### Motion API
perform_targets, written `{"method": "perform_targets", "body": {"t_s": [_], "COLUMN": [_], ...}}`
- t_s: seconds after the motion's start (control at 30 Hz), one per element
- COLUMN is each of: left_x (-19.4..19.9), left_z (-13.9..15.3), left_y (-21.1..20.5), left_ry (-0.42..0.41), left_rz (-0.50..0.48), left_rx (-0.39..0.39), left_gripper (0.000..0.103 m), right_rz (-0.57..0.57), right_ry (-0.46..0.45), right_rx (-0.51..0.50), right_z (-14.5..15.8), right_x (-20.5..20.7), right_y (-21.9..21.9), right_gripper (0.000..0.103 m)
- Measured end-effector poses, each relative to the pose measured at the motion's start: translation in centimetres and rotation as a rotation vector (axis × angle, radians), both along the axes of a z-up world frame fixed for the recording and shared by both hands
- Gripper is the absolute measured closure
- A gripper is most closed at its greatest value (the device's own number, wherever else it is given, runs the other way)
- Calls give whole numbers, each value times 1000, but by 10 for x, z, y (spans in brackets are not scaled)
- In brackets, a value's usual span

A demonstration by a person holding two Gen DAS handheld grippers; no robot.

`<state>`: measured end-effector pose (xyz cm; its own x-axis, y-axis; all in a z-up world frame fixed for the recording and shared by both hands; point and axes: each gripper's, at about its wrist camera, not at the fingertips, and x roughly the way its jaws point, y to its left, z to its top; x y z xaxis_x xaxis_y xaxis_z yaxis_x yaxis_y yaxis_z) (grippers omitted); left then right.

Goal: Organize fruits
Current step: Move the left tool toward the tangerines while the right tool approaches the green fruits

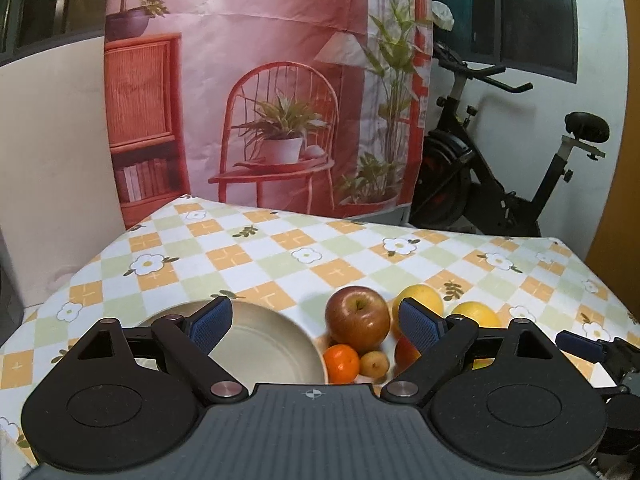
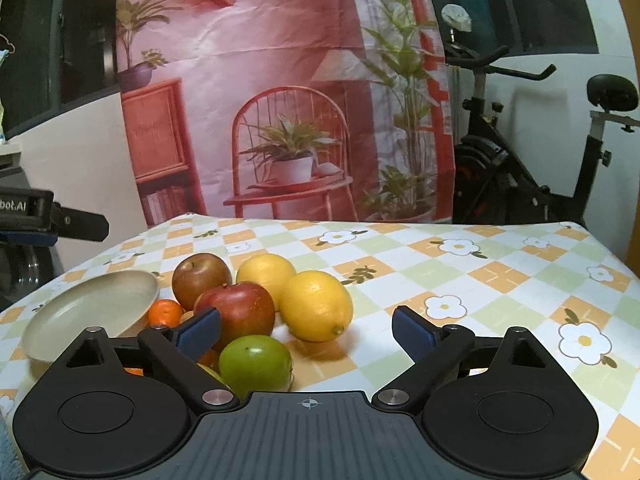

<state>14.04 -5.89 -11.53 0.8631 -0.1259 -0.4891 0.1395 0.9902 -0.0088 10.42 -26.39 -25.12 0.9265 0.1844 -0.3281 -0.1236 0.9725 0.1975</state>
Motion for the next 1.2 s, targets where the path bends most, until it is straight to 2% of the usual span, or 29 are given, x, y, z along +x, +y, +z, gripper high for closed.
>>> {"method": "perform_targets", "body": {"t_s": [0.17,0.23,0.4,0.53,0.8,1.07,1.2], "left_x": [2,3,-2,-3,-12,-22,-13], "left_z": [-4,-7,-10,-11,2,20,21], "left_y": [8,11,6,7,11,-18,-36], "left_ry": [51,63,63,75,54,-16,6], "left_rz": [14,10,-18,-37,-10,-114,-136], "left_rx": [-35,-47,-24,-29,-65,-118,-189], "left_gripper": [14,19,23,29,32,33,33], "right_rz": [4,8,17,22,45,9,-39], "right_ry": [21,25,36,40,33,13,2], "right_rx": [17,16,15,4,-38,-58,-78], "right_z": [-3,-3,-4,-2,6,18,24], "right_x": [1,1,-1,-5,-16,-37,-43], "right_y": [-3,-3,-2,2,13,5,-8], "right_gripper": [23,25,29,29,29,29,29]}}
